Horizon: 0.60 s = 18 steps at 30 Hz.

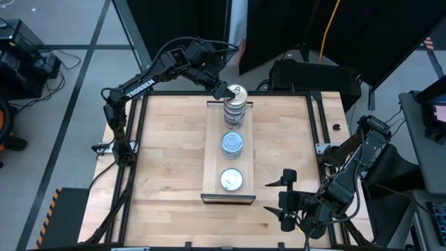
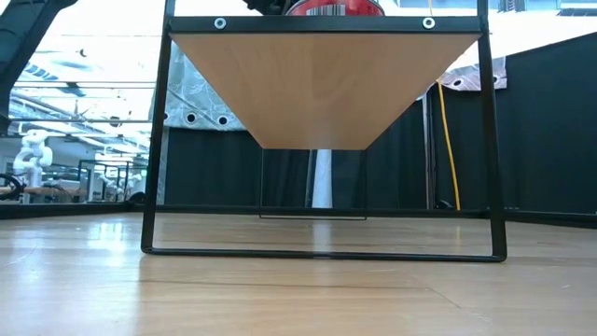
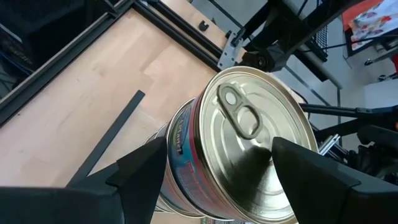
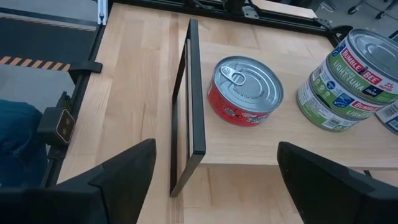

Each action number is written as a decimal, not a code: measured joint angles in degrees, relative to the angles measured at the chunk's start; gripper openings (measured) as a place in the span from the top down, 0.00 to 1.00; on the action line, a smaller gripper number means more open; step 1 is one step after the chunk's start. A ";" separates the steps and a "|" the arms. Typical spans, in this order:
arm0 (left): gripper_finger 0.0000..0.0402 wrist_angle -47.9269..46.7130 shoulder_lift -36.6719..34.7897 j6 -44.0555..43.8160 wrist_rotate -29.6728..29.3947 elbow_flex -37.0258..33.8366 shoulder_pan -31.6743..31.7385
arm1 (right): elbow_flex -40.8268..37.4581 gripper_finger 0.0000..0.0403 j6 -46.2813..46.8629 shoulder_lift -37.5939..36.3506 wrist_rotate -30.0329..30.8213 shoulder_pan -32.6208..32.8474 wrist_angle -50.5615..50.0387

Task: Stack canned seafood by type on shelf
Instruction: Stack the blue-pink tuna can on the other blue-pink tuna can, then return to Home Position

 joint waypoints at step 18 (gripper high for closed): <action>0.32 -6.37 -16.02 13.15 -4.83 6.25 -2.48 | 0.00 0.18 -2.92 -0.18 7.68 0.07 0.56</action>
